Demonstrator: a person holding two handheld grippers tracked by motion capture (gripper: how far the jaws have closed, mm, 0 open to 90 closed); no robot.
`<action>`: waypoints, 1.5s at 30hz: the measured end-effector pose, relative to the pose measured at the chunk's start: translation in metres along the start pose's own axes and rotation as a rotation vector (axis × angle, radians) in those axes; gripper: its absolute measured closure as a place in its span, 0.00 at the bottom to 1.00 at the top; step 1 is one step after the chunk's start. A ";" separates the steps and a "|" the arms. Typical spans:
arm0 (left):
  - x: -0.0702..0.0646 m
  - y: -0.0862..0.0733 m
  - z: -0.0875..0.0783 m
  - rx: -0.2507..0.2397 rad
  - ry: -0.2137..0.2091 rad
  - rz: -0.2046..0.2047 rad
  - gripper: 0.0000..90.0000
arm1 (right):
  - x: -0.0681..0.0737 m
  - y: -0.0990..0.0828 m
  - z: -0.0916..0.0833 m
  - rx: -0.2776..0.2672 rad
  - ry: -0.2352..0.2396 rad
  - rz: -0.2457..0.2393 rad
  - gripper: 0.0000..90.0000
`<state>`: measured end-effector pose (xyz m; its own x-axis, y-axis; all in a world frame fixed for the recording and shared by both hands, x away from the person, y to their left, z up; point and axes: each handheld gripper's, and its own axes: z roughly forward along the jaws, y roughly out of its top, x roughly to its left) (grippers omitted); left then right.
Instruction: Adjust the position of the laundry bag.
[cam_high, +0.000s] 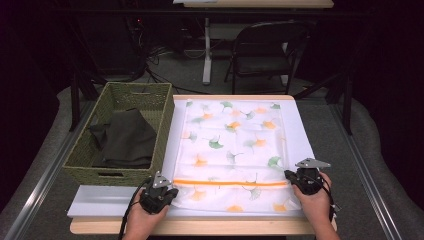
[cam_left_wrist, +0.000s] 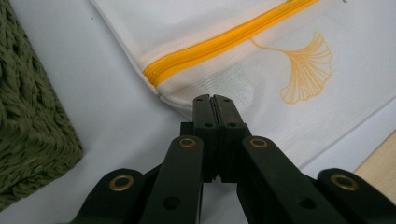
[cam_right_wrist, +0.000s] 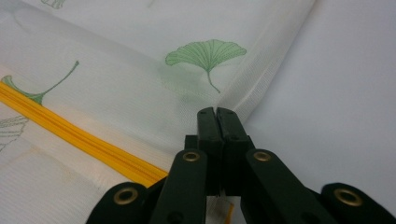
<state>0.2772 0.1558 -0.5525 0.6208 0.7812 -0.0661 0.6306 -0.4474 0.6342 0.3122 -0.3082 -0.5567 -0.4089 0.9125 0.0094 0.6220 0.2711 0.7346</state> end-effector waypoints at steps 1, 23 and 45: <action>0.000 0.002 0.000 -0.007 0.002 0.009 0.99 | 0.000 0.000 0.000 -0.002 0.002 0.002 0.99; -0.001 0.010 0.003 -0.027 0.011 -0.001 0.99 | -0.016 0.014 0.008 -0.039 -0.003 -0.019 0.99; -0.013 0.029 -0.008 -0.079 -0.027 -0.027 0.69 | -0.017 0.011 -0.010 -0.072 0.017 0.039 0.66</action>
<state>0.2838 0.1363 -0.5278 0.6173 0.7798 -0.1043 0.6091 -0.3898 0.6906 0.3191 -0.3235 -0.5425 -0.3971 0.9164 0.0499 0.5882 0.2124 0.7803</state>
